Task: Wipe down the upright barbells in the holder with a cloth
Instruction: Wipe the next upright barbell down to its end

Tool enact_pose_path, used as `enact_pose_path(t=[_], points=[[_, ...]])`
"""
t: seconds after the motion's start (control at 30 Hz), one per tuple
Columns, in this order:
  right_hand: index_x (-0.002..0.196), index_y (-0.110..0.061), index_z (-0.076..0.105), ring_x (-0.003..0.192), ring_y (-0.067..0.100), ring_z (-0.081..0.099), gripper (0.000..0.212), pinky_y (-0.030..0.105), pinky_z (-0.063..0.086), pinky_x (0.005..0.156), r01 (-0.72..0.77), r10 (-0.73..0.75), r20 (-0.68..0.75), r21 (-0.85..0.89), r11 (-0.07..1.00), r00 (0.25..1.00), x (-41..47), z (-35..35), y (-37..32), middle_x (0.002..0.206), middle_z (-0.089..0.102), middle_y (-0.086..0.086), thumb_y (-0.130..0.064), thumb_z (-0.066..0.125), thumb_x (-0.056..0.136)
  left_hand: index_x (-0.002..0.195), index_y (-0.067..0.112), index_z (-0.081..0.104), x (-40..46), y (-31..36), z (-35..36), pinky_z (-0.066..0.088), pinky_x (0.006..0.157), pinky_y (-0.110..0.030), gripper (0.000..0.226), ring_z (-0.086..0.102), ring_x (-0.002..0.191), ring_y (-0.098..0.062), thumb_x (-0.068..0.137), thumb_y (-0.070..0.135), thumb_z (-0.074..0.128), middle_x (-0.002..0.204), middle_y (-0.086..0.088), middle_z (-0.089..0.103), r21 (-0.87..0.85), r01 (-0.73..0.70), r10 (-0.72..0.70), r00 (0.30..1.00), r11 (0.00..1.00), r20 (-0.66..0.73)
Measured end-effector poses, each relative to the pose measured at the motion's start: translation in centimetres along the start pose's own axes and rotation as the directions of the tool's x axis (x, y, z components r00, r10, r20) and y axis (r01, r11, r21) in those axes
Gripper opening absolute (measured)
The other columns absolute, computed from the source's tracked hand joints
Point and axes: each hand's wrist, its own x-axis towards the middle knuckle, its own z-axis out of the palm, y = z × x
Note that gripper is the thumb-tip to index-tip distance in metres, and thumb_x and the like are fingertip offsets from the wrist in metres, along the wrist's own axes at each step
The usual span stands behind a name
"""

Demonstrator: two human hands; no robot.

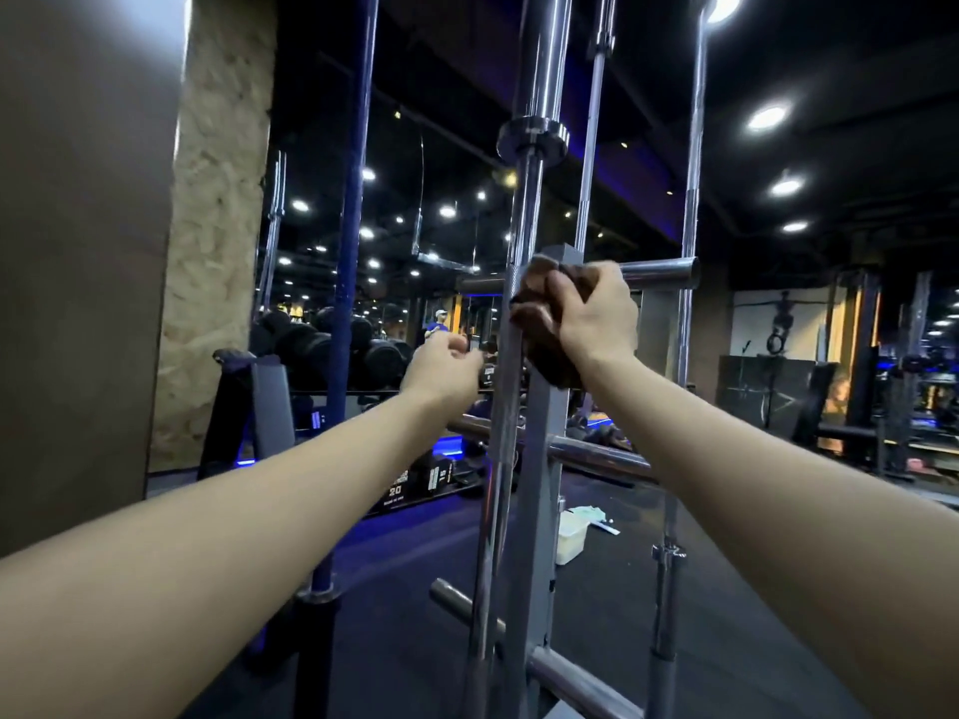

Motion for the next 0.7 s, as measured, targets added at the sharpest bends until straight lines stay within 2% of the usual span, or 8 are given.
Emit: enact_pose_path(t=[0.1, 0.17, 0.27, 0.37, 0.4, 0.5, 0.6, 0.7], points=[[0.116, -0.008, 0.05, 0.094, 0.019, 0.052, 0.035, 0.025, 0.036, 0.077, 0.082, -0.082, -0.077, -0.008, 0.997, 0.994, 2.2, 1.8, -1.6, 0.111, 0.059, 0.007, -0.034, 0.057, 0.094, 0.118, 0.005, 0.057, 0.1, -2.3, 0.8, 0.043, 0.074, -0.027, 0.025, 0.053, 0.085, -0.019, 0.096, 0.015, 0.052, 0.095, -0.004, 0.059, 0.023, 0.061, -0.062, 0.995, 0.998, 0.084], [0.12, -0.006, 0.048, 0.106, 0.027, 0.055, 0.043, 0.034, 0.041, 0.086, 0.076, -0.079, -0.098, -0.029, 0.997, 0.992, 3.7, 2.9, -2.2, 0.118, 0.059, 0.012, -0.039, 0.057, 0.093, 0.122, 0.006, 0.055, -0.1, -3.6, 1.8, 0.05, 0.079, -0.031, 0.028, 0.058, 0.091, -0.02, 0.096, 0.015, 0.054, 0.104, -0.006, 0.063, -0.011, 0.092, -0.089, 0.981, 0.996, 0.17], [0.124, -0.005, 0.043, 0.109, 0.03, 0.055, 0.052, 0.036, 0.043, 0.086, 0.082, -0.082, 0.004, -0.029, 0.996, 0.997, 4.1, 4.7, -1.4, 0.12, 0.057, 0.014, -0.045, 0.055, 0.092, 0.124, 0.011, 0.057, -0.3, -5.3, 3.0, 0.046, 0.079, -0.025, 0.028, 0.059, 0.093, -0.015, 0.097, 0.014, 0.051, 0.109, -0.001, 0.066, -0.057, 0.105, -0.086, 0.96, 0.993, 0.268], [0.128, -0.005, 0.039, 0.106, 0.027, 0.054, 0.054, 0.034, 0.043, 0.082, 0.153, -0.146, 0.086, -0.079, 0.985, 0.985, 2.5, 6.5, 0.7, 0.121, 0.052, 0.011, -0.042, 0.057, 0.092, 0.123, 0.017, 0.06, 0.0, -6.2, 2.8, 0.047, 0.067, -0.013, 0.027, 0.061, 0.091, -0.012, 0.098, 0.013, 0.05, 0.109, 0.001, 0.068, -0.066, 0.068, -0.048, 0.962, 0.995, 0.267], [0.129, -0.005, 0.038, 0.107, 0.026, 0.053, 0.053, 0.034, 0.042, 0.082, 0.166, -0.158, 0.096, -0.082, 0.983, 0.983, 2.0, 6.8, 1.1, 0.122, 0.051, 0.012, -0.04, 0.056, 0.093, 0.122, 0.017, 0.061, 0.1, -6.5, 2.5, 0.047, 0.067, -0.011, 0.027, 0.061, 0.091, -0.011, 0.097, 0.012, 0.051, 0.107, 0.002, 0.068, -0.057, 0.053, -0.036, 0.963, 0.997, 0.266], [0.131, -0.005, 0.036, 0.11, 0.026, 0.052, 0.051, 0.031, 0.038, 0.081, 0.184, -0.175, 0.107, -0.08, 0.98, 0.979, 0.7, 7.0, 1.2, 0.125, 0.049, 0.013, -0.035, 0.056, 0.094, 0.122, 0.019, 0.061, 0.2, -6.9, 1.7, 0.05, 0.084, -0.022, 0.027, 0.064, 0.09, -0.01, 0.097, 0.014, 0.052, 0.103, 0.005, 0.069, -0.033, 0.022, -0.013, 0.962, 0.999, 0.271], [0.133, -0.006, 0.036, 0.112, 0.025, 0.05, 0.051, 0.031, 0.038, 0.085, 0.22, -0.205, 0.131, -0.108, 0.97, 0.97, -1.0, 7.0, 2.2, 0.127, 0.048, 0.012, -0.033, 0.055, 0.094, 0.116, 0.022, 0.063, 0.0, -7.1, 1.7, 0.045, 0.07, -0.021, 0.023, 0.055, 0.07, -0.005, 0.097, 0.017, 0.053, 0.096, 0.005, 0.069, -0.013, 0.021, -0.017, 0.968, 1.0, 0.252], [0.129, -0.006, 0.04, 0.103, 0.02, 0.048, 0.044, 0.028, 0.036, 0.08, 0.168, -0.147, 0.148, -0.141, 0.976, 0.978, -1.0, 6.4, 1.7, 0.119, 0.049, 0.009, -0.033, 0.052, 0.096, 0.12, 0.017, 0.064, -0.4, -7.2, 2.3, 0.05, 0.084, -0.028, 0.028, 0.06, 0.083, -0.012, 0.092, 0.016, 0.061, 0.107, -0.002, 0.071, -0.025, 0.036, -0.03, 0.977, 0.999, 0.211]])
